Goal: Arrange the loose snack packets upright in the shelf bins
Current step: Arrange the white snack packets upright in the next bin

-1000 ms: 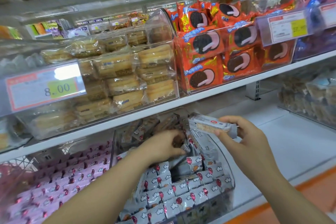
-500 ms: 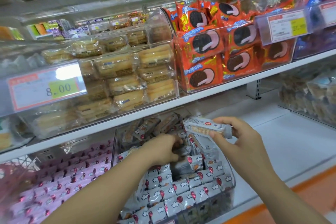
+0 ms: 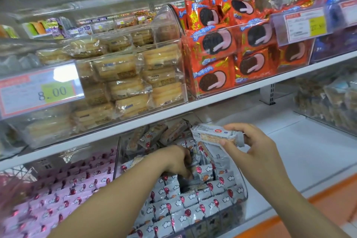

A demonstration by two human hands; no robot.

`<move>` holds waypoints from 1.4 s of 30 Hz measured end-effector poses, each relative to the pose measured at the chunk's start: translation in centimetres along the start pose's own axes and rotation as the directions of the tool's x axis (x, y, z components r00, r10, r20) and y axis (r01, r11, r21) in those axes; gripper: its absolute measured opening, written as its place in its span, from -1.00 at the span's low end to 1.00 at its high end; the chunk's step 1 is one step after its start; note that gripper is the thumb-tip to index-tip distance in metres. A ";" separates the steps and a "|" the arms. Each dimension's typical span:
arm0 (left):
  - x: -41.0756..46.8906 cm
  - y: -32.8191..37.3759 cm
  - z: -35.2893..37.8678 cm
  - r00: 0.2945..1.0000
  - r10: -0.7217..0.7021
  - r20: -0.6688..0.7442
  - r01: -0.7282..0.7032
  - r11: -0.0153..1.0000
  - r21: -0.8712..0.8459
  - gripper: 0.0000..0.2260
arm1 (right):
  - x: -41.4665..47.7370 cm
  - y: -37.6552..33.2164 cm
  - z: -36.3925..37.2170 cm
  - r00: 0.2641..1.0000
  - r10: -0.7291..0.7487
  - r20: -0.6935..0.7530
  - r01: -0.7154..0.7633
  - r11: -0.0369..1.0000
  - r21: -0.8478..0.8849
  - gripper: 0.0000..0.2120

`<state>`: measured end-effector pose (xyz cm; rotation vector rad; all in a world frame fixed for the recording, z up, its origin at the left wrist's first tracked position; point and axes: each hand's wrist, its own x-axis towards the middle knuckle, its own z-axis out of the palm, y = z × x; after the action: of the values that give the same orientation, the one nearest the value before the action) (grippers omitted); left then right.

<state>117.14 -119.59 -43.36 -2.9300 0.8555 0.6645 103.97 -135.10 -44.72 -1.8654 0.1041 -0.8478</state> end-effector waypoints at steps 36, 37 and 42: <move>-13.9 -5.8 2.7 0.857 0.396 -0.331 -0.389 0.917 0.092 -0.64 | -3.9 -4.4 3.5 0.995 -0.005 0.100 -0.011 0.987 0.159 -0.73; -14.1 -5.8 2.9 0.850 0.396 -0.348 -0.392 0.916 0.084 -0.65 | -4.1 -4.5 3.9 0.994 -0.009 0.108 -0.008 0.987 0.159 -0.74; -15.4 -7.0 3.0 0.824 0.336 -0.456 -0.377 0.926 0.000 -0.70 | -4.7 -4.9 6.9 0.989 0.016 0.145 -0.041 0.985 0.168 -0.78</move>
<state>107.87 -105.39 -40.61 -3.0793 1.4793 0.0035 103.15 -125.45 -44.48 -1.7528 -0.0305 -0.6792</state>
